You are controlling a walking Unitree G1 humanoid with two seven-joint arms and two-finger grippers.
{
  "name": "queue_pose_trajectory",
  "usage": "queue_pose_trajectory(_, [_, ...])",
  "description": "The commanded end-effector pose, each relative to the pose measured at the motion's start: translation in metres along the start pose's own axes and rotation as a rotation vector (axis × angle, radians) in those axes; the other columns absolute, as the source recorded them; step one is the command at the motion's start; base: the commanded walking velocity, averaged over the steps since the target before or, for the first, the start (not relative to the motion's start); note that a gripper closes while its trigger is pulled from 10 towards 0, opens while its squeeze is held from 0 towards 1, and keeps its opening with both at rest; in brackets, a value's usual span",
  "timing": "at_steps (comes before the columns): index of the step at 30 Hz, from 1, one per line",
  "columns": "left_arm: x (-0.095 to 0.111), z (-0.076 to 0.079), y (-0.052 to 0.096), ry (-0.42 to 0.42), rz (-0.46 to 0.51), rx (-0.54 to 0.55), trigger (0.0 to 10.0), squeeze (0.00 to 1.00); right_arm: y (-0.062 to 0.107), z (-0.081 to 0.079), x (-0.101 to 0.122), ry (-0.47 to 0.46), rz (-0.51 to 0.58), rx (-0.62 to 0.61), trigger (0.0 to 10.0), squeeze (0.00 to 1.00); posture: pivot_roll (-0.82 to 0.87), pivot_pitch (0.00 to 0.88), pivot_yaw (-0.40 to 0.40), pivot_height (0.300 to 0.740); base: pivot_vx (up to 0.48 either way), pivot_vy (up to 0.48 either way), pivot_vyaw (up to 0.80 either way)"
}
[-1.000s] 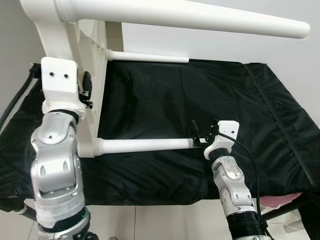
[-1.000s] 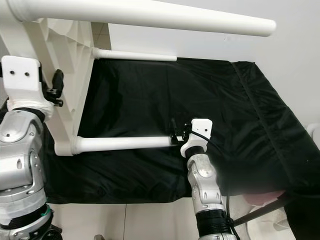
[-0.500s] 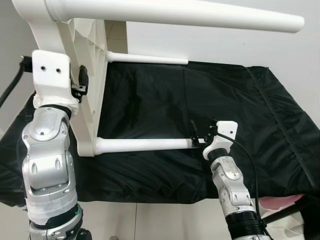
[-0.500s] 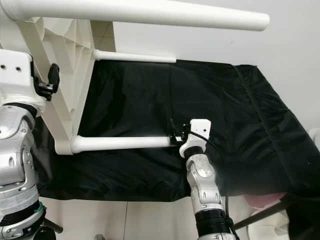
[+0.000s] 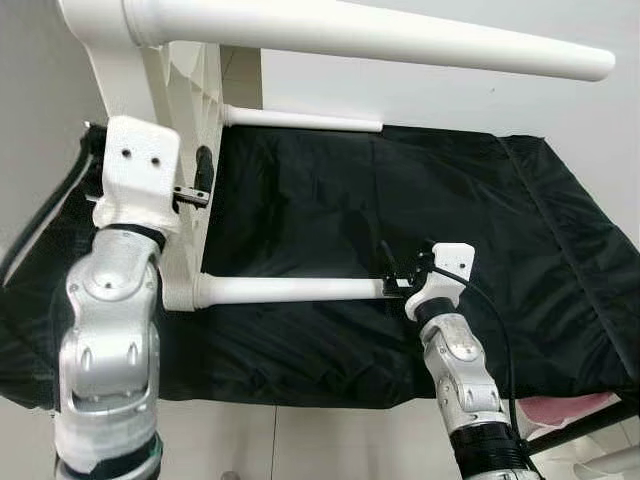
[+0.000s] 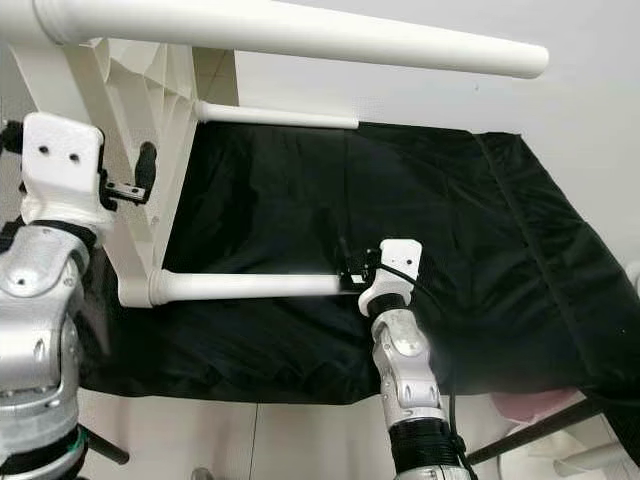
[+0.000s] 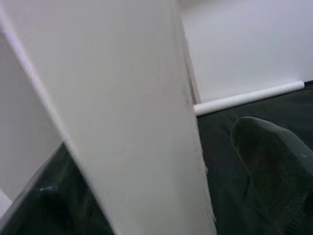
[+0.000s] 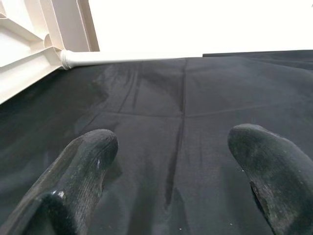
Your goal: Building children table
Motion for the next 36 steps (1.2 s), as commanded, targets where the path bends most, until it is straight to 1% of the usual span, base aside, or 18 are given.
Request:
queue_pose_trajectory(1, [0.0,0.016,0.011,0.018,-0.01,-0.095,10.0,0.0,-0.002,-0.003,-0.001,-0.005,0.0,0.014,10.0,0.0,0.06,0.048,-0.01,0.74,0.0,0.0,0.0])
queue_pose_trajectory(7, [-0.011,0.019,0.026,-0.017,-0.052,-0.094,10.0,0.0,-0.005,-0.007,-0.003,-0.014,-0.006,0.029,10.0,0.0,0.07,0.047,-0.013,0.74,0.0,0.0,0.0])
queue_pose_trajectory(9, [-0.017,0.018,0.035,-0.032,-0.079,-0.087,10.0,0.0,-0.006,-0.01,-0.004,-0.017,-0.008,0.04,10.0,0.0,0.1,0.047,-0.024,0.74,0.0,0.0,0.0])
queue_pose_trajectory(11, [-0.019,0.018,0.039,-0.041,-0.088,-0.086,10.0,0.0,-0.007,-0.011,-0.004,-0.018,-0.009,0.045,10.0,0.0,0.1,0.047,-0.026,0.74,0.0,0.0,0.0])
queue_pose_trajectory(12, [-0.022,0.018,0.044,-0.029,-0.101,-0.084,10.0,0.0,-0.008,-0.012,-0.004,-0.02,-0.011,0.05,10.0,0.0,0.1,0.047,-0.026,0.74,0.0,0.0,0.0])
queue_pose_trajectory(13, [-0.022,0.018,0.044,-0.029,-0.101,-0.084,10.0,0.0,-0.008,-0.012,-0.004,-0.02,-0.011,0.05,10.0,0.0,0.1,0.047,-0.026,0.74,0.0,0.0,0.0])
queue_pose_trajectory(15, [-0.027,0.019,0.057,-0.042,-0.116,-0.109,10.0,0.0,-0.01,-0.014,-0.005,-0.022,-0.014,0.059,10.0,0.0,0.12,0.05,-0.034,0.74,0.0,0.0,0.0])
queue_pose_trajectory(16, [-0.027,0.019,0.057,-0.042,-0.116,-0.109,10.0,0.0,-0.01,-0.014,-0.005,-0.022,-0.014,0.059,10.0,0.0,0.12,0.05,-0.034,0.74,0.0,0.0,0.0])
queue_pose_trajectory(18, [-0.029,0.025,0.068,-0.045,-0.111,-0.172,10.0,0.0,-0.011,-0.014,-0.006,-0.024,-0.017,0.065,10.0,0.0,0.13,0.052,-0.037,0.74,0.0,0.0,0.0])
queue_pose_trajectory(20, [-0.029,0.027,0.071,-0.048,-0.105,-0.199,10.0,0.0,-0.011,-0.014,-0.007,-0.024,-0.019,0.067,10.0,0.0,0.13,0.052,-0.037,0.74,0.0,0.0,0.0])
queue_pose_trajectory(24, [-0.037,0.042,0.082,0.001,-0.13,-0.329,10.0,0.0,-0.011,-0.013,-0.011,-0.017,-0.039,0.062,10.0,0.0,0.13,0.061,-0.032,0.74,0.0,0.0,0.0])
queue_pose_trajectory(25, [-0.039,0.043,0.084,0.003,-0.136,-0.347,10.0,0.0,-0.011,-0.012,-0.011,-0.014,-0.047,0.057,10.0,0.0,0.13,0.061,-0.032,0.74,0.0,0.0,0.0])
queue_pose_trajectory(27, [-0.046,0.049,0.086,0.031,-0.174,-0.391,10.0,0.0,-0.011,-0.008,-0.015,0.03,-0.073,0.039,10.0,0.0,0.13,0.062,-0.026,0.74,0.0,0.0,0.0])
queue_pose_trajectory(28, [-0.05,0.051,0.087,0.002,-0.183,-0.413,10.0,0.0,-0.011,-0.005,-0.017,0.044,-0.087,0.026,10.0,0.0,0.13,0.062,-0.026,0.74,0.0,0.0,0.0])
queue_pose_trajectory(31, [-0.059,0.055,0.083,-0.008,-0.199,-0.428,10.0,0.0,-0.011,0.003,-0.02,0.034,-0.137,-0.014,10.0,0.0,0.11,0.066,-0.013,0.74,0.0,0.0,0.0])
queue_pose_trajectory(32, [-0.059,0.055,0.083,-0.008,-0.199,-0.428,10.0,0.0,-0.011,0.003,-0.02,0.034,-0.137,-0.014,10.0,0.0,0.11,0.066,-0.013,0.74,0.0,0.0,0.0])
queue_pose_trajectory(33, [-0.061,0.056,0.078,-0.01,-0.193,-0.428,10.0,0.0,-0.01,0.008,-0.021,0.024,-0.173,-0.017,10.0,0.0,0.1,0.067,-0.007,0.74,0.0,0.0,0.0])
queue_pose_trajectory(36, [-0.061,0.056,0.078,-0.01,-0.193,-0.428,10.0,0.0,-0.01,0.008,-0.021,0.024,-0.173,-0.017,10.0,0.0,0.1,0.067,-0.007,0.74,0.0,0.0,0.0])
Point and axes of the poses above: a point about 5 cm out from each wrist's last joint towards the gripper, its own y axis pointing back from the gripper into the wrist, its own x axis along the axis of the wrist's last joint, z = x × y, the point moved 2 cm from there along -y, pointing out of the wrist towards the gripper, and after that the axes turned 6 degrees about -y, right-handed, at the moved point
